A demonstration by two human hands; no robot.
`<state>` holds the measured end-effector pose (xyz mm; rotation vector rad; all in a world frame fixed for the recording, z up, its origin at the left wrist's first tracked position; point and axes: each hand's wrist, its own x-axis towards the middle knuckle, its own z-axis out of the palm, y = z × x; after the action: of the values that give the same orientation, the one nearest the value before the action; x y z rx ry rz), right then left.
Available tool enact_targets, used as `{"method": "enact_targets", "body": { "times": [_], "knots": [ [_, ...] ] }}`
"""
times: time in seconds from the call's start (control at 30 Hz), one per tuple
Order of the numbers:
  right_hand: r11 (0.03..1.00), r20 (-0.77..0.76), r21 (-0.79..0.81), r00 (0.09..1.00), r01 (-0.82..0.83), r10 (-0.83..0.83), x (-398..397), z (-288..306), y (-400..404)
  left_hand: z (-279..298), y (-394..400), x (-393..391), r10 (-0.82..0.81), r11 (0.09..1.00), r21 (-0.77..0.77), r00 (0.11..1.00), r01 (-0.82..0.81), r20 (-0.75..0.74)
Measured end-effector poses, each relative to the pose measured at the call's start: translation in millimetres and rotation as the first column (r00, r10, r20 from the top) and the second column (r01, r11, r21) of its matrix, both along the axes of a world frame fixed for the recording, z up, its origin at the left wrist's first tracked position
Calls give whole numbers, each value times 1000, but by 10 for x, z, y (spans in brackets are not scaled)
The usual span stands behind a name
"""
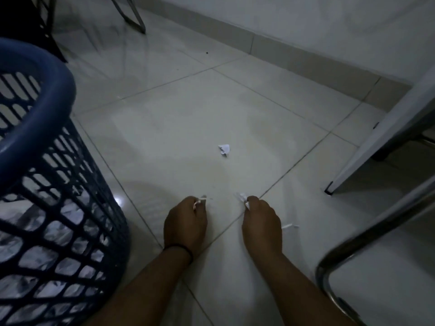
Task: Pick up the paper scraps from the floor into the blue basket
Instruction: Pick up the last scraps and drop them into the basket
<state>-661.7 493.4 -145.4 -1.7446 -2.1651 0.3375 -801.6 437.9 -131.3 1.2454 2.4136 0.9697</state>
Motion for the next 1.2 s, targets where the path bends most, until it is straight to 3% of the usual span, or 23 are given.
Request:
{"method": "enact_targets", "body": {
  "times": [0.13,0.23,0.37,0.5,0.67,0.9,1.1,1.2],
  "knots": [
    [998,25,48,999,47,-48,-110,18,39,98,459,-23,-85,996,24,995,86,-46],
    [991,35,107,995,86,-90,-117,-29,65,78,822,-81,-152,988,-50,979,146,-136],
    [968,83,236,991,83,-105,-112,-90,67,68,1223,-104,-190,980,-81,973,180,-133],
    [969,44,229,994,90,-103,-128,-126,85,91,1659,-83,-344,916,-299,906,266,-247],
    [982,10,170,997,77,-80,-123,-112,81,105,1885,-83,-449,798,-546,856,256,-256],
    [981,-25,170,996,88,-85,-121,-125,80,-213,1287,33,-271,962,-124,909,243,-317],
    [981,-211,100,967,166,-142,-79,-121,109,-235,887,151,-250,967,-116,926,226,-282],
    [981,-264,51,950,189,-170,-45,-103,118,-156,624,169,-190,977,-124,974,175,-122]
  ]
}}
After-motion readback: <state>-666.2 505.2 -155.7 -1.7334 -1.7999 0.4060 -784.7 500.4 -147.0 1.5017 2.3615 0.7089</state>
